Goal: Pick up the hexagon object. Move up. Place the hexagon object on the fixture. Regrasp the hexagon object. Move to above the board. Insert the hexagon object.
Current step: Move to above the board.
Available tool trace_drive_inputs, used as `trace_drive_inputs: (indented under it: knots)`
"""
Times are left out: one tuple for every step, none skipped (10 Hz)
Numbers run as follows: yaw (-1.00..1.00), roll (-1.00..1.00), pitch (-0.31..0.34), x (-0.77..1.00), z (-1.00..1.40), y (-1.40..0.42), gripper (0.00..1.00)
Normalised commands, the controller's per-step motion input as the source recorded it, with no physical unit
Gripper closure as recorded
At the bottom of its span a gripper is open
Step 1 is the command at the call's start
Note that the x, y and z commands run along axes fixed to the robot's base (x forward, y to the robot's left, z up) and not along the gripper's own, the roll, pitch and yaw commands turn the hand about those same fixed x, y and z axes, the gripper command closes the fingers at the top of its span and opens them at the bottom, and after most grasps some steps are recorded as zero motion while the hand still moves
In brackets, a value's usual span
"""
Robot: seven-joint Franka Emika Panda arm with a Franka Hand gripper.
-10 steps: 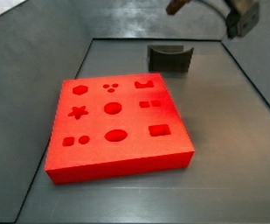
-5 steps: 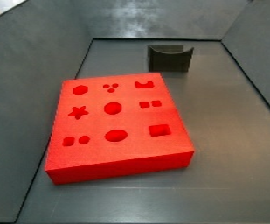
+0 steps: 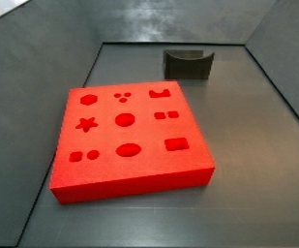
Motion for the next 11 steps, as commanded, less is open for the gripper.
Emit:
trace_drive_inputs:
  knots:
    - [-0.05,-1.00,-0.064,-0.69,0.15,-1.00,1.00]
    - [-0.05,-1.00,-0.071,-0.72,0.13,-1.00,1.00]
    - [-0.05,-1.00,-0.076,-0.73,0.14,-1.00,1.00]
    - [-0.05,-1.00,-0.078,-0.75,0.14,-1.00,1.00]
    - [-0.06,-1.00,-0.081,-0.76,0.12,-0.96,1.00]
    - [-0.06,-1.00,-0.078,-0.63,0.09,-0.78,1.00]
    - [-0.07,-1.00,-0.085,-0.38,0.06,-0.41,1.00]
    - [-0.07,-1.00,-0.080,-0.16,0.01,-0.08,1.00]
    - [-0.07,-1.00,-0.074,-0.08,0.00,0.01,1.00]
    - [-0.07,-1.00,-0.075,-0.07,0.00,0.01,1.00]
    - [-0.06,-0.87,-0.076,-0.06,0.00,0.01,1.00]
